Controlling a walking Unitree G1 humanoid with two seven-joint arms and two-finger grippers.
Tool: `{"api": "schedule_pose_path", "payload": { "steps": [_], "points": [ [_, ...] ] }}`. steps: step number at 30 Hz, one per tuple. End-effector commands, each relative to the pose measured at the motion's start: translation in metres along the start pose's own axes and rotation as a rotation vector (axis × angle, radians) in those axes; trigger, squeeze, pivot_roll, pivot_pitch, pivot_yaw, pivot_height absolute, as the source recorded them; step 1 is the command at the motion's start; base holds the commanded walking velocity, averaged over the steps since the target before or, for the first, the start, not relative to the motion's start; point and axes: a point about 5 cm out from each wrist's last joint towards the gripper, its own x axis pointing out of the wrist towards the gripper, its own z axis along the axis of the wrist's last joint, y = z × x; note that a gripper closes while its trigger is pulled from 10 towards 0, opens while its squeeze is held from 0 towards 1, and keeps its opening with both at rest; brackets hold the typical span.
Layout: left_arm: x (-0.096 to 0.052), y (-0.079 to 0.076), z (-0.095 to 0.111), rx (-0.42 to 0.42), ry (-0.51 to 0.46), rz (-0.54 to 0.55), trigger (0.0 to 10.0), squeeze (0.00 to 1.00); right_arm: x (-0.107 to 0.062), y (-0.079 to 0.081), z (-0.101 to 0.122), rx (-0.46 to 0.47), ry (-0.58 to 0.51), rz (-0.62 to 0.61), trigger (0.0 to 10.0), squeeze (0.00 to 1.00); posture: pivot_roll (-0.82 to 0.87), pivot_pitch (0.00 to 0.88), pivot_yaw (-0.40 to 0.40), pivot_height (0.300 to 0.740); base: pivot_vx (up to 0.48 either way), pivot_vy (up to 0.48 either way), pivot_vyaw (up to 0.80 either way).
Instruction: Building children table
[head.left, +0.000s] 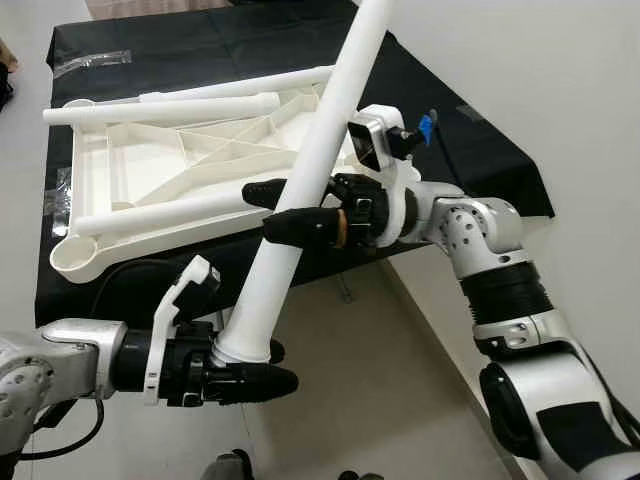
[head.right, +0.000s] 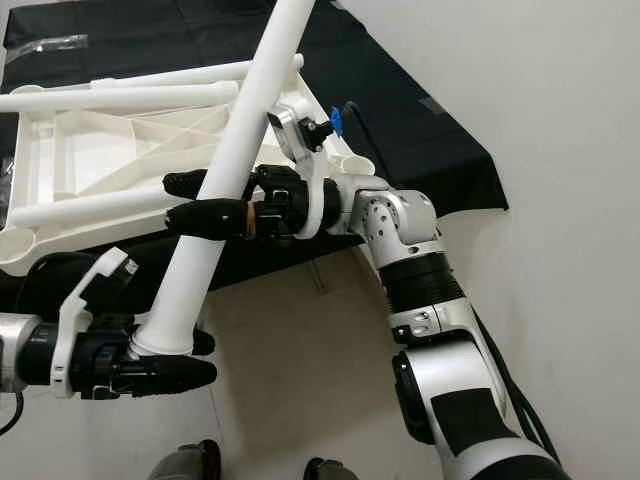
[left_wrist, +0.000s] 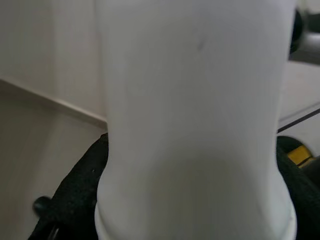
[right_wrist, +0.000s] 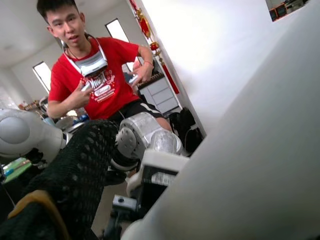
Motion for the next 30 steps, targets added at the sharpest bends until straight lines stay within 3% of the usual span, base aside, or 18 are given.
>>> {"api": "schedule_pose_path", "payload": {
  "steps": [1, 7, 20, 30],
  "points": [
    [0.006, -0.004, -0.003, 0.113, 0.058, 0.003, 10.0, 0.0, 0.003, -0.003, -0.005, 0.043, 0.003, -0.018, 10.0, 0.0, 0.07, 0.197, -0.04, 0.74, 0.0, 0.0, 0.0],
    [0.01, 0.0, -0.006, 0.222, 0.09, 0.055, 10.0, 0.0, 0.004, -0.005, -0.018, 0.082, 0.014, -0.037, 10.0, 0.0, 0.07, 0.187, -0.043, 0.74, 0.0, 0.0, 0.0],
    [0.012, 0.001, -0.011, 0.25, 0.088, 0.038, 10.0, 0.0, 0.004, -0.007, -0.016, 0.076, -0.016, -0.055, 10.0, 0.0, 0.07, 0.178, -0.042, 0.74, 0.0, 0.0, 0.0],
    [0.014, 0.013, -0.009, 0.296, 0.052, 0.101, 10.0, 0.0, 0.008, -0.002, -0.007, 0.042, -0.073, -0.04, 10.0, 0.0, 0.06, 0.19, -0.044, 0.74, 0.0, 0.0, 0.0]
  ]
}}
